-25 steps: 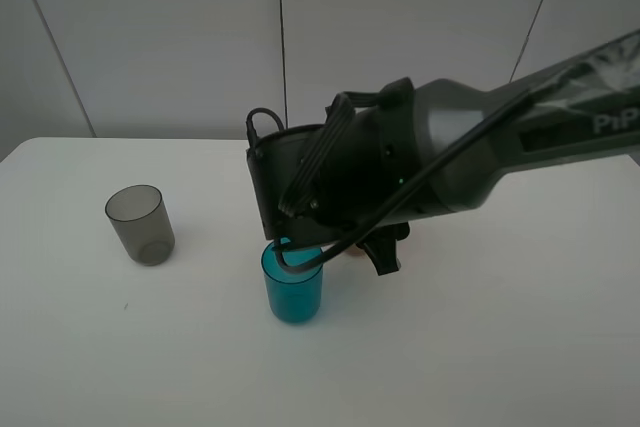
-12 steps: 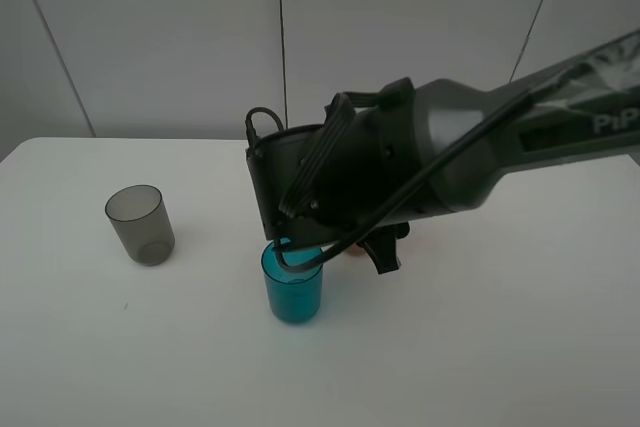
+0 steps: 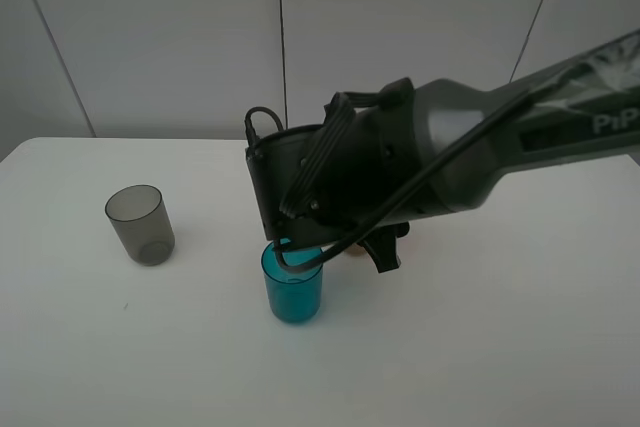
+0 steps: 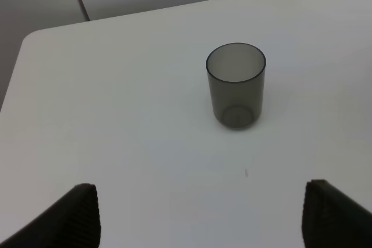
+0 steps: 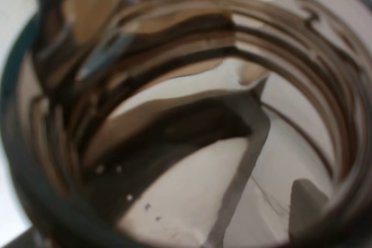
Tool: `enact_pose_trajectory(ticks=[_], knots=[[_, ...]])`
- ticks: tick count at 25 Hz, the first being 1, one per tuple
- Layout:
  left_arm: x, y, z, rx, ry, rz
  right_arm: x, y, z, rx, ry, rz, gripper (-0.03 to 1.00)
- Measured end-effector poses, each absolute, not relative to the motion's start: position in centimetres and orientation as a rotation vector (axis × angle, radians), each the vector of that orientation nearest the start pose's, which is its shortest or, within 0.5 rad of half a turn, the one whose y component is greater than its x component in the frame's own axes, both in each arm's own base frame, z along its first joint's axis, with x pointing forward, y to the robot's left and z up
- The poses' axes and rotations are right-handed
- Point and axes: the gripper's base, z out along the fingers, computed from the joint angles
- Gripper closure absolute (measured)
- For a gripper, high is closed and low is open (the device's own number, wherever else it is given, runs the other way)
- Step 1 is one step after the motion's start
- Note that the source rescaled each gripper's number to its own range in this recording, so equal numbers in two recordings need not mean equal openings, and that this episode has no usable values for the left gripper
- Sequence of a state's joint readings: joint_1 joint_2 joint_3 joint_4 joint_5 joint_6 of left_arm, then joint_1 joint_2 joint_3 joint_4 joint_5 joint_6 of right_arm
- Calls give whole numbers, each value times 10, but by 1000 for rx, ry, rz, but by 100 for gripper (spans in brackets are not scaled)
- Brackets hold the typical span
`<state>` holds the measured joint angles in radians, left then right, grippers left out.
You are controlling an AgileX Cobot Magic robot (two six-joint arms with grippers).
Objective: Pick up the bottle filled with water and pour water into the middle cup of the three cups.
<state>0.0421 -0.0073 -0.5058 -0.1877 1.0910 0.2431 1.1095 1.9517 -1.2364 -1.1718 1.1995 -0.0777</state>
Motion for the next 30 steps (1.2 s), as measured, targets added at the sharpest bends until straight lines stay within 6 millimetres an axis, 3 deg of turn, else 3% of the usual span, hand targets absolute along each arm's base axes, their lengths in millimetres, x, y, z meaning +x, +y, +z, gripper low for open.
enact_pose_trajectory(ticks=[30], knots=[[-8, -15, 278, 219, 2036, -48, 233, 292, 197, -1957, 1511, -1387, 96]])
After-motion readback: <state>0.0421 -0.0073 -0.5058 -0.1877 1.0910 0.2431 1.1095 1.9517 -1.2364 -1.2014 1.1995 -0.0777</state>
